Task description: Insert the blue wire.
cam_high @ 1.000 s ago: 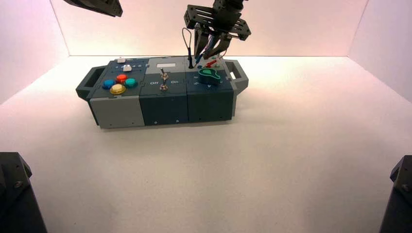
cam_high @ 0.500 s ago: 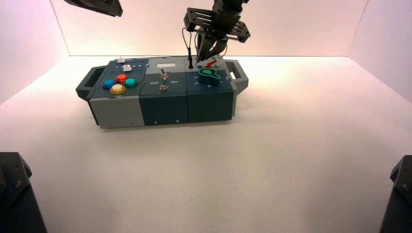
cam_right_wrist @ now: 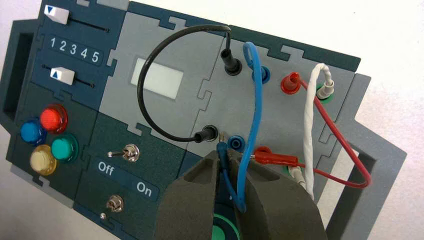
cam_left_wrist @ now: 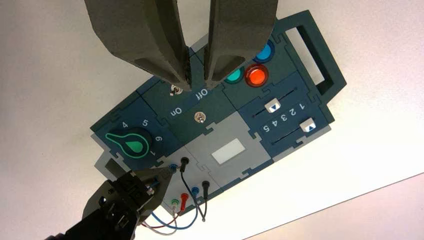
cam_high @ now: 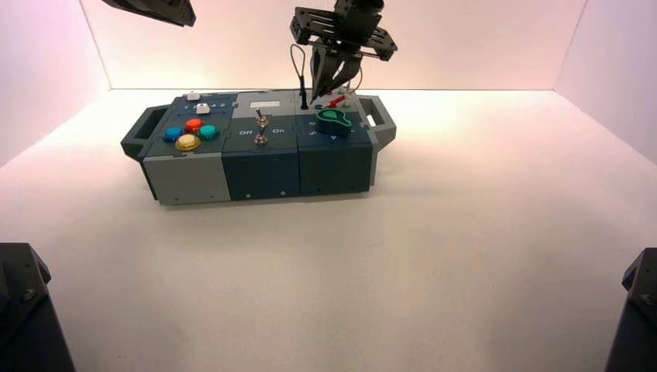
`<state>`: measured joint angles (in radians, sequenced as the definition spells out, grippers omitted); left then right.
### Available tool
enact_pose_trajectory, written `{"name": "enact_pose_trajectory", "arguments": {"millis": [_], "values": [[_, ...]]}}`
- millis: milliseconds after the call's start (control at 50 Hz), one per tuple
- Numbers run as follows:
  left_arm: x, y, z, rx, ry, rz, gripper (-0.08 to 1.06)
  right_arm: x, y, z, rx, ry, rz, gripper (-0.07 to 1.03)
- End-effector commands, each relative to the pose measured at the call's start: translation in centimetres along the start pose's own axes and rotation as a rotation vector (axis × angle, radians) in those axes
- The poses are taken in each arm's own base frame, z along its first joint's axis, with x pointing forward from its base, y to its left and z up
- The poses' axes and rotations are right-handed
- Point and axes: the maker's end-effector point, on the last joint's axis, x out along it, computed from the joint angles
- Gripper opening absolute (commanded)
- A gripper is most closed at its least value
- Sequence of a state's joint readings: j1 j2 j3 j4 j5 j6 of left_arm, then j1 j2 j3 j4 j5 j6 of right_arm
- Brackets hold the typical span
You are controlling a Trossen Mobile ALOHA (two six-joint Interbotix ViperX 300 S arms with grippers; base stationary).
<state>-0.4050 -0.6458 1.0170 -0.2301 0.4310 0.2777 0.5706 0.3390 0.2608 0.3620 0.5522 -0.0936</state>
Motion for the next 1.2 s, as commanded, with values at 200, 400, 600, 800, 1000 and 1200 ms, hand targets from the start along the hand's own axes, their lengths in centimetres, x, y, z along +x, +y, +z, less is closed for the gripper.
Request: {"name": "enact_pose_trajectory", "arguments": {"millis": [200,400,600,800,1000,1200], "values": [[-0.5,-0.1,1.2,0.043,-0.02,-0.004,0.16,-2.4,0.9,2.3,-0.086,-0.012,-0.016,-0.02],[-0.6,-0.3,1.4,0.043,-0.004,-0.016,0.16,-2.9,0.6,2.3,-0.124,0.022,-0.039,-0.02],[-1.1,-0.2,2.2,0.029,-0.068,-0.007,0.16,-3.3,0.6,2.4,-0.156,0.078,-0.051,-0.02],[-1.6,-0.2,2.5,0.031,-0.104,0.0,0.16,-2.7,0.5,2.3,-0.162,0.109,-0.055,-0.02],[-1.5,-0.2,2.3,0.032,-0.098,0.0,0.16,-2.2,0.6,2.2,-0.173,0.137,-0.058,-0.02],[-1.4,-0.2,2.2,0.036,-0.094,0.0,0.16,-2.1,0.7,2.3,-0.183,0.146,-0.063,-0.02]]}}
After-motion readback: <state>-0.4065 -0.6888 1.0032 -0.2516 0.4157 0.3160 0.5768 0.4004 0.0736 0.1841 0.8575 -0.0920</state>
